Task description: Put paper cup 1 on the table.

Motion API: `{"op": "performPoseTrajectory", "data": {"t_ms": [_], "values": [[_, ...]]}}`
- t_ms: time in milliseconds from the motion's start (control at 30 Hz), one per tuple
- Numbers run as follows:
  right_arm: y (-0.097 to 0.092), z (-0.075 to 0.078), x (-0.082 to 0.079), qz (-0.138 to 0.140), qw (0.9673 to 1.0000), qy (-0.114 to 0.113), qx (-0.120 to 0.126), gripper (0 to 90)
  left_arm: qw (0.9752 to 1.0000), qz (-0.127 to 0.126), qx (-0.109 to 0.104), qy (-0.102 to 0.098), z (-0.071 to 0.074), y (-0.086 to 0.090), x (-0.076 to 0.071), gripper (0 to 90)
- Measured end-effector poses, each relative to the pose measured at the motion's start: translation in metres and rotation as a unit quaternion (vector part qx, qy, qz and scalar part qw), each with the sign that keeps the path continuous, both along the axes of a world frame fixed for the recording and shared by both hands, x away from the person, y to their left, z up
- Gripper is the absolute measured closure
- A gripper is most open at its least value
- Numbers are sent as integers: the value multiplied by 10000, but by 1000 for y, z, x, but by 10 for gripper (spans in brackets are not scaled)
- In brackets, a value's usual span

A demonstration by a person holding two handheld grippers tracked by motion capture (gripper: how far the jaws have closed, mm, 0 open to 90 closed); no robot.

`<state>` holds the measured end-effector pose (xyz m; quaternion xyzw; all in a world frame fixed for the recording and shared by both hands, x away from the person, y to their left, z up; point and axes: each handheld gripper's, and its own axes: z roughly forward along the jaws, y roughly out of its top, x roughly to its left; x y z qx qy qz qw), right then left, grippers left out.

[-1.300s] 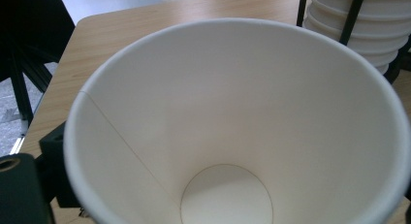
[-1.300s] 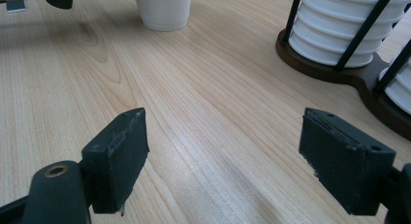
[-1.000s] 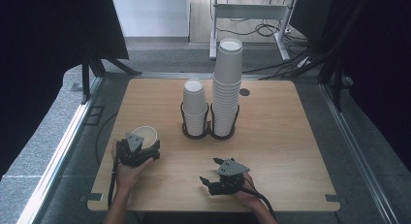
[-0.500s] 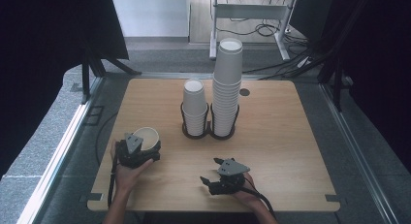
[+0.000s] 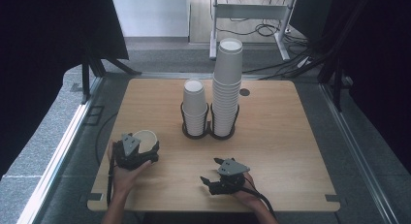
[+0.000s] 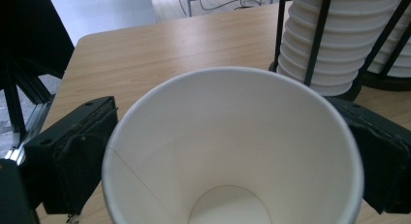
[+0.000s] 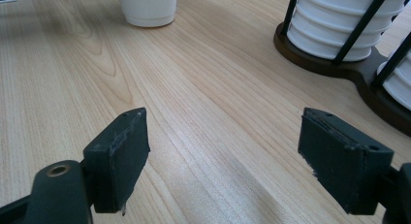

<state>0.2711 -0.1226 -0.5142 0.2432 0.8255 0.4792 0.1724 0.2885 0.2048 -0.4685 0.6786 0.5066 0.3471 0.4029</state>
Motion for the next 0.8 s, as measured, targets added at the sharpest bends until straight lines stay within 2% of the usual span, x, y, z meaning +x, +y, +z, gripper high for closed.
{"op": "performPoseTrajectory", "data": {"t_ms": [467,800], "values": [[0,0,0,2,10000,-11,-19,185,9999,-44,-66,-154,7,0,-6,24],[0,0,0,-11,10000,-12,-27,185,9991,-158,-131,-365,18,-4,-13,21]]}}
